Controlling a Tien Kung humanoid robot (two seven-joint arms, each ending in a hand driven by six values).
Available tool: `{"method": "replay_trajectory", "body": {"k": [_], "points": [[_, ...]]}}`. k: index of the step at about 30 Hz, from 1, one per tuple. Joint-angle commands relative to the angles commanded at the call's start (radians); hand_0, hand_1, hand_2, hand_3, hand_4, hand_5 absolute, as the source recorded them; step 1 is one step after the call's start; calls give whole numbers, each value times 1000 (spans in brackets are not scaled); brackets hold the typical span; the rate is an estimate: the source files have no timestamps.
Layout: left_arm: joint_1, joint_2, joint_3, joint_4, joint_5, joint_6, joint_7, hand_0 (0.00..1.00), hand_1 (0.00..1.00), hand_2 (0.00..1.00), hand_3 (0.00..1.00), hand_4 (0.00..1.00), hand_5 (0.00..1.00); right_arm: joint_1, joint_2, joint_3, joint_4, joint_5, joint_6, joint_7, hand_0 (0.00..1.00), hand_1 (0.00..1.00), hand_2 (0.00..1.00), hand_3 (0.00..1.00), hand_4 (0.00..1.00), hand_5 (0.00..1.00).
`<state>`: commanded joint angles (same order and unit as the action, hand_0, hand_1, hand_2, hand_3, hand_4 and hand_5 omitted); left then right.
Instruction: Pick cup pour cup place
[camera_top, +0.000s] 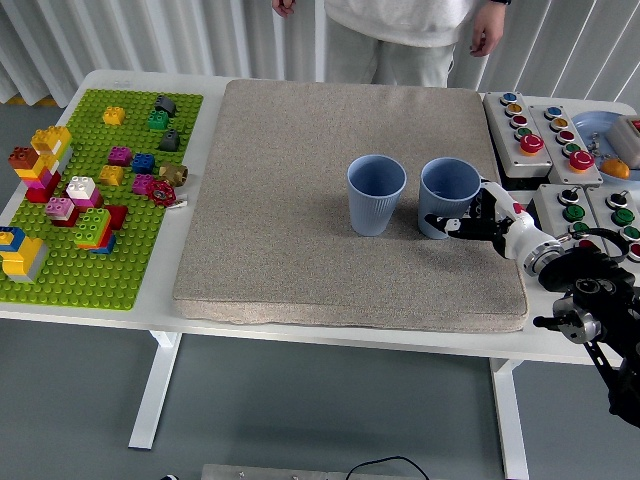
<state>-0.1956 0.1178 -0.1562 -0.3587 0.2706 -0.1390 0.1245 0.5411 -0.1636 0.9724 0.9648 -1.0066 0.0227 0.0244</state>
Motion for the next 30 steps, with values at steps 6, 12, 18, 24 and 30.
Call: {"method": "replay_trajectory", "body": {"k": [6,12,18,24,30], "points": [[-4,0,1,0,-1,0,-2,763,826,871,778,518,998,5,3,-1,-2,0,1,-1,912,892,954,962,837,187],[-6,0,0,0,1,0,0,764,827,872,779,519,998,8,10,-9,-8,7,-1,2,912,892,954,955,838,189],[-7,-1,1,0,0,0,-1,763,827,872,779,518,998,10,13,-14,-18,27,-12,12,912,884,944,937,839,186],[-7,-1,2,0,-2,1,-3,764,827,871,779,518,998,12,14,-18,-17,48,-39,25,876,837,862,832,821,154],[-6,0,3,0,-3,1,-4,763,827,871,779,518,998,12,13,-18,-14,45,-40,25,865,821,830,795,806,128]]}}
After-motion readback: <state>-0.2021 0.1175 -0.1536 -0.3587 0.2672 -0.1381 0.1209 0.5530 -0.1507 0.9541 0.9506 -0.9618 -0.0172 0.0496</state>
